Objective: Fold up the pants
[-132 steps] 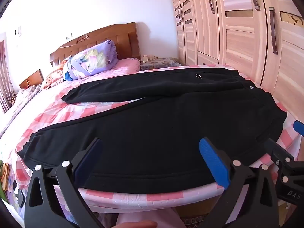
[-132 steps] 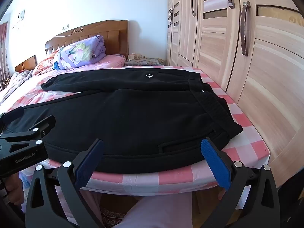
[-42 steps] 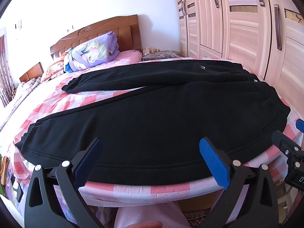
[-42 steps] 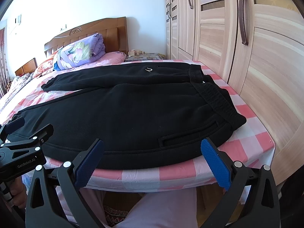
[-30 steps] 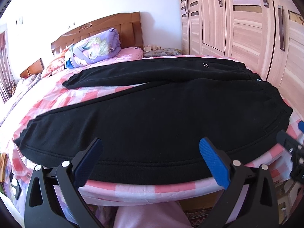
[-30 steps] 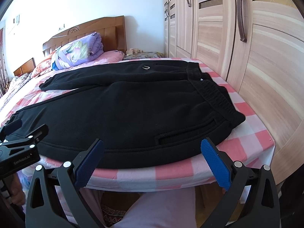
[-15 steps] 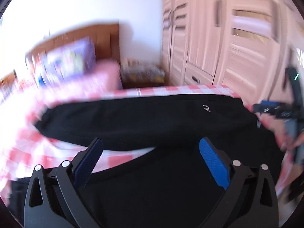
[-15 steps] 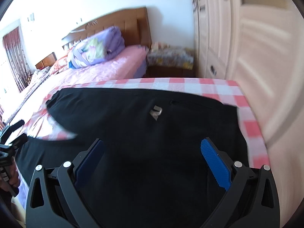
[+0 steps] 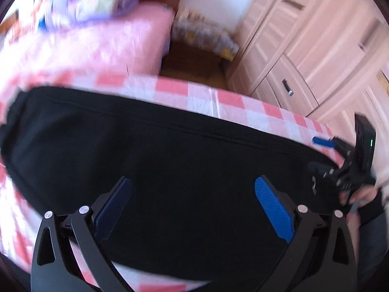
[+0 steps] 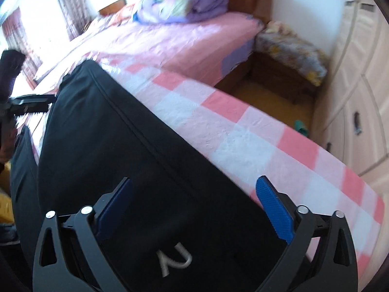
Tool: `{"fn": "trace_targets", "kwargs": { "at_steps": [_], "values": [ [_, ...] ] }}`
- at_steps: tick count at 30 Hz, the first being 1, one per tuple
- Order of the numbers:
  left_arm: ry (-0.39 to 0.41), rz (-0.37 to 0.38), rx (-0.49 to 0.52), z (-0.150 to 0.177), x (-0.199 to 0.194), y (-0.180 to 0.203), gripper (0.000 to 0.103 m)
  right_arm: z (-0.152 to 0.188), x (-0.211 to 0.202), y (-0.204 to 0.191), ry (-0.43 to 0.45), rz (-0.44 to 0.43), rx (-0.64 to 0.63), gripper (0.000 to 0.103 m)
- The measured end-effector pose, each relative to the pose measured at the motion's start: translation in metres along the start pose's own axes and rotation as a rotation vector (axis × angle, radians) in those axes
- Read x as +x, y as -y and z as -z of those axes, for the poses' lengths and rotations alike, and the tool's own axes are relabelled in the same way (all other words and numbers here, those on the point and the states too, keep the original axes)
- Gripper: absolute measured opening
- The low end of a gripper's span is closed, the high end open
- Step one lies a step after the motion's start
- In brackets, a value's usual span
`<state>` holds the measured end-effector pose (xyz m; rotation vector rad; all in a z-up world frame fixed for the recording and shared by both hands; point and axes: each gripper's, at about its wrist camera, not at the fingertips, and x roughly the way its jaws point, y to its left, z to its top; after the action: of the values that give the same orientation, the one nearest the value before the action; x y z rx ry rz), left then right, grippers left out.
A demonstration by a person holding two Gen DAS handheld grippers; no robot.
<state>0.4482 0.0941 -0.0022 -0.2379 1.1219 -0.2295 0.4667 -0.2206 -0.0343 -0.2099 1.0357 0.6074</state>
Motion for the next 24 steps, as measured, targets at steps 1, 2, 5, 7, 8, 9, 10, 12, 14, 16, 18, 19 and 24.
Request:
{"fn": "trace_targets", "kwargs": {
  "at_steps": [1,2,5,7,8,9,10,12,14,16,18,19,24],
  "values": [
    [-0.027,0.010,-0.022,-0.008,0.011,0.000,0.101,-0.002,0.009,0.007,-0.030,-0.012,-0.004,0.089],
    [-0.034,0.016,-0.030,-0.012,0.018,0.001,0.101,-0.003,0.015,0.013,-0.051,-0.027,0.004,0.081],
    [-0.046,0.014,-0.063,-0.026,0.036,0.009,0.101,-0.001,0.016,0.020,-0.041,-0.080,-0.009,0.052],
    [-0.082,0.051,-0.109,-0.031,0.047,0.013,0.101,0.005,0.013,0.018,-0.039,-0.124,-0.025,0.030],
    [-0.096,0.062,-0.128,-0.032,0.051,0.016,0.101,0.011,0.007,0.012,-0.021,-0.114,-0.060,0.020],
    [-0.101,0.065,-0.140,-0.033,0.054,0.017,0.101,0.015,0.001,0.004,0.003,-0.074,-0.104,0.013],
    [-0.102,0.059,-0.155,-0.035,0.058,0.020,0.101,0.021,-0.007,-0.005,0.028,-0.030,-0.140,0.010],
    [-0.114,0.058,-0.194,-0.039,0.064,0.022,0.101,0.031,-0.027,-0.026,0.101,0.047,-0.204,0.010],
    [-0.116,0.072,-0.230,-0.040,0.067,0.021,0.101,0.043,-0.049,-0.050,0.175,0.133,-0.258,0.010],
    [-0.108,0.075,-0.267,-0.040,0.067,0.019,0.101,0.055,-0.064,-0.076,0.230,0.207,-0.299,0.010],
    [-0.114,0.067,-0.296,-0.042,0.072,0.018,0.101,0.069,-0.076,-0.099,0.269,0.253,-0.324,0.010],
    [-0.120,0.063,-0.307,-0.041,0.074,0.017,0.101,0.074,-0.079,-0.108,0.281,0.275,-0.339,0.010],
    [-0.043,0.032,-0.326,-0.024,0.053,0.006,0.014,0.108,-0.082,-0.161,0.339,0.433,-0.406,0.009]
  ]
}}
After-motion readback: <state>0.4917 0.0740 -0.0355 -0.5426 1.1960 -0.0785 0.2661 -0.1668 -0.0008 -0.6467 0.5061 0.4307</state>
